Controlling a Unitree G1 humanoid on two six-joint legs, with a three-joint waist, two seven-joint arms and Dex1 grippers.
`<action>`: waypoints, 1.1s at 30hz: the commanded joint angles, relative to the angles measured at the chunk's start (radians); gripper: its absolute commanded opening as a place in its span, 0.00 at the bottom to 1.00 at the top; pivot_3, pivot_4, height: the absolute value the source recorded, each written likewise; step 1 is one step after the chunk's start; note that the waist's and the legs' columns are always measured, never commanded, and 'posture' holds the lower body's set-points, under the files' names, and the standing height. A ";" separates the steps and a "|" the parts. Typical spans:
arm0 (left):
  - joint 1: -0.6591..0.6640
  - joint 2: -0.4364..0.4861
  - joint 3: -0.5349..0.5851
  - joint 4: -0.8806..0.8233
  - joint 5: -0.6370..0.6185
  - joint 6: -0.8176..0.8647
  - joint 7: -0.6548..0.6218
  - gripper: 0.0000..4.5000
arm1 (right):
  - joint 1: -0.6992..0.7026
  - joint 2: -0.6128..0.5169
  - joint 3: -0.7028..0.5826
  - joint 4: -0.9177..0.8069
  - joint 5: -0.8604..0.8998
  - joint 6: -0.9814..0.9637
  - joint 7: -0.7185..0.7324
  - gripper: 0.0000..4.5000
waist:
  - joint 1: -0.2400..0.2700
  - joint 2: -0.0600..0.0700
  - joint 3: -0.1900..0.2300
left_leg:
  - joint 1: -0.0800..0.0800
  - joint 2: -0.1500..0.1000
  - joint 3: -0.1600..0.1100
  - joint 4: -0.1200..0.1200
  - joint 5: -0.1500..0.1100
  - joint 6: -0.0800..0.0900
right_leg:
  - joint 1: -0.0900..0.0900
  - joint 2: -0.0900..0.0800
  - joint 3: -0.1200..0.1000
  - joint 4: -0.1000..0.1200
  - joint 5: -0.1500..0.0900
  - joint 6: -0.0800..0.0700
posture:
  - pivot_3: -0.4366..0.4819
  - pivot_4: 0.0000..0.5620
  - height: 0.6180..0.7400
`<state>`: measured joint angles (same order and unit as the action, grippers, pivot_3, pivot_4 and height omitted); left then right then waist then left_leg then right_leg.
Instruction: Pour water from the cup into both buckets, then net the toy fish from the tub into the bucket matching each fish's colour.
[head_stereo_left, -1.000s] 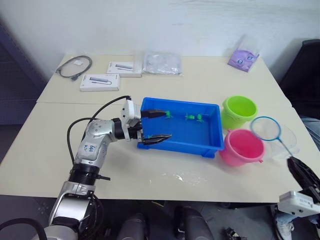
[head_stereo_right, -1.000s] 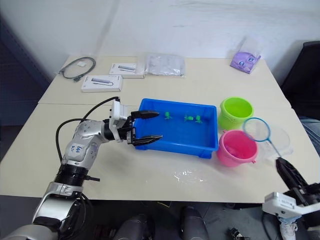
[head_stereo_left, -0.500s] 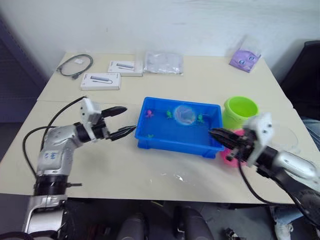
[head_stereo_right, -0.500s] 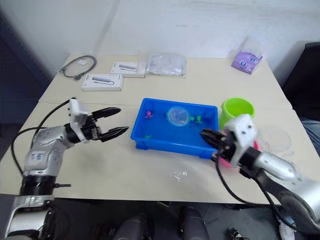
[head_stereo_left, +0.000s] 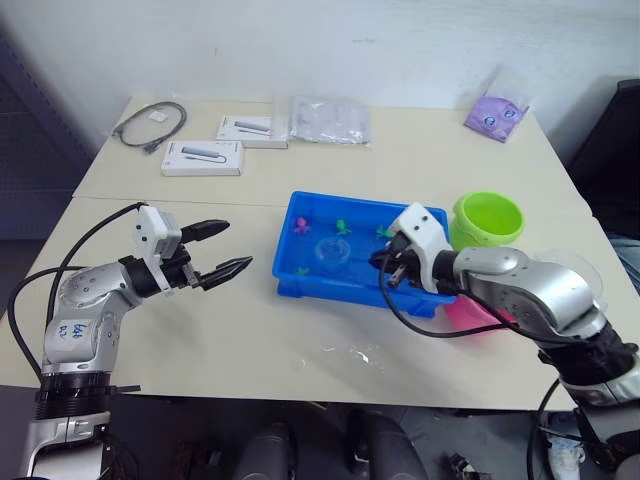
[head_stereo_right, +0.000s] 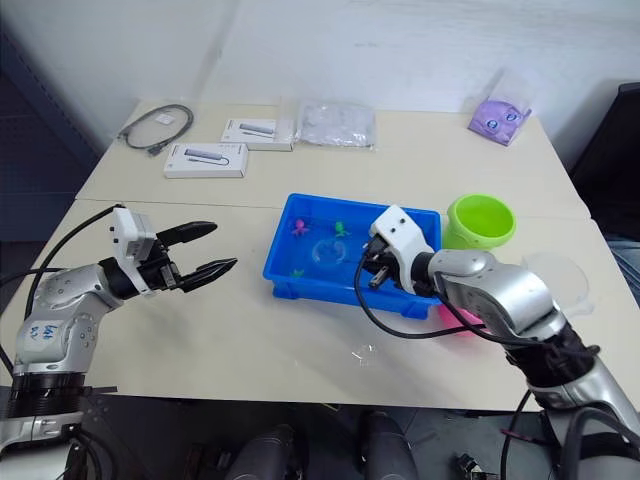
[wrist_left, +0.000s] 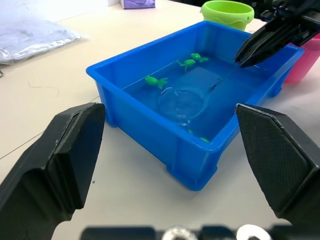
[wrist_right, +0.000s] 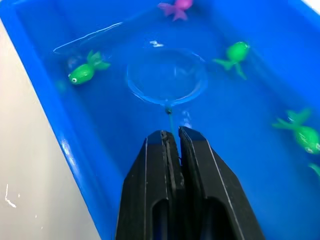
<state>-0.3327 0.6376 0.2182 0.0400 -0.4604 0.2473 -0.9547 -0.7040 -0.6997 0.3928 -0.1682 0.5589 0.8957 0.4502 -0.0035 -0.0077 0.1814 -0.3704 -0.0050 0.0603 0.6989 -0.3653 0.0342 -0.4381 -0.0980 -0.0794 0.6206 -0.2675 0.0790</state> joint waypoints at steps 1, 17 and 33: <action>0.010 0.023 0.005 -0.045 0.008 -0.008 0.005 0.99 | -0.068 0.084 0.028 0.121 -0.130 -0.056 0.009 0.00 | -0.003 0.000 0.000 | 0.000 0.000 0.000 0.000 0.000 0.000 | 0.000 0.000 0.000 0.001 0.000 0.000 | 0.48 0.27 1.00; -0.104 0.132 -0.067 -0.056 0.069 0.074 -0.010 0.99 | -0.232 0.381 -0.009 0.511 -0.366 -0.224 0.058 0.00 | -0.030 0.000 0.000 | -0.001 0.000 0.002 0.000 0.001 -0.001 | -0.004 0.000 0.001 0.004 0.000 0.000 | 0.48 0.27 1.00; -0.222 0.192 -0.132 -0.115 0.076 0.313 0.014 0.99 | -0.047 0.329 -0.110 0.195 -0.366 -0.303 0.207 0.00 | -0.047 0.000 0.000 | -0.001 0.000 0.003 -0.001 0.002 -0.003 | -0.006 0.002 0.003 0.006 0.000 -0.001 | 0.48 0.27 1.00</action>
<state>-0.5416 0.8137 0.0680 -0.0430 -0.3845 0.5608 -0.9443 -0.7514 -0.3656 0.3247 0.1179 0.1589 0.5846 0.6320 -0.0502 -0.0077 0.1814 -0.3717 -0.0048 0.0634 0.6979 -0.3633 0.0309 -0.4438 -0.0963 -0.0763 0.6269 -0.2679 0.0785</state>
